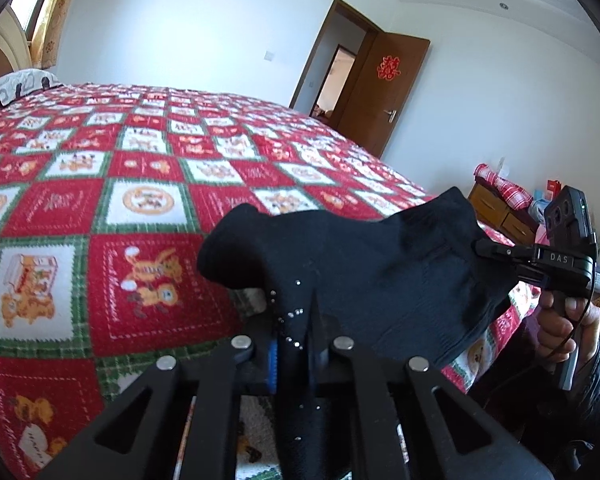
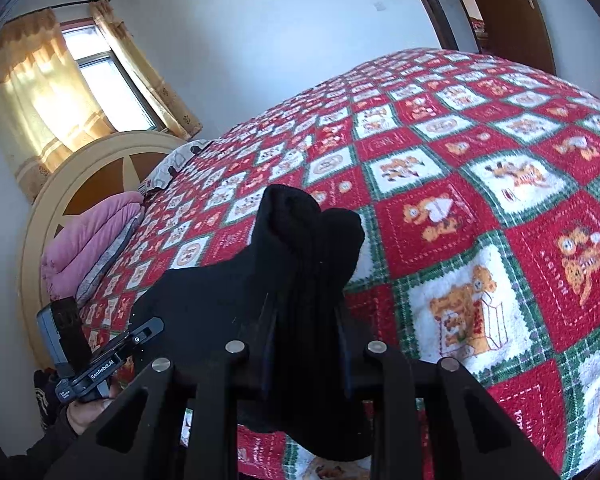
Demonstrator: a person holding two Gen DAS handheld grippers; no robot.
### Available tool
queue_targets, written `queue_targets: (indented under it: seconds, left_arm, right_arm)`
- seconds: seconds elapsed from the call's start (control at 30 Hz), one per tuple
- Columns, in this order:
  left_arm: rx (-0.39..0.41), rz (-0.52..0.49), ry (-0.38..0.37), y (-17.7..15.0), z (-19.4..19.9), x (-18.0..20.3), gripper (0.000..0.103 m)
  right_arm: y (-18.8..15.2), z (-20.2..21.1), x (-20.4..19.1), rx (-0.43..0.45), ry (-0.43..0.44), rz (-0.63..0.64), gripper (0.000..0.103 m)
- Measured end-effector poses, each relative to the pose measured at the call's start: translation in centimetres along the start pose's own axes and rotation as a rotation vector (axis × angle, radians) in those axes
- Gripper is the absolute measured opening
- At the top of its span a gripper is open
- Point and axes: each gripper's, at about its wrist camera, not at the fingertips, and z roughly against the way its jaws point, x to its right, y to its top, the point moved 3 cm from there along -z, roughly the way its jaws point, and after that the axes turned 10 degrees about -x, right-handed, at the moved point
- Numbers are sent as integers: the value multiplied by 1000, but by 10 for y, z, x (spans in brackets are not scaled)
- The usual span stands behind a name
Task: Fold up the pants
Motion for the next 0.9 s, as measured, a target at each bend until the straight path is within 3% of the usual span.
queue_targets:
  seconds: [0.23, 0.4, 0.6, 0.9]
  left_arm:
    - [51, 23, 22, 14, 24, -16, 10]
    - [83, 15, 81, 26, 46, -39, 10]
    - [95, 14, 192, 40, 71, -84, 10]
    - [131, 92, 330, 53, 106, -163, 10]
  right_arm:
    - [17, -3, -30, 4, 35, 50, 25]
    - [41, -26, -55, -18, 76, 85, 25]
    - [80, -76, -108, -74, 134, 142, 25]
    - [119, -163, -194, -141, 181, 233, 25]
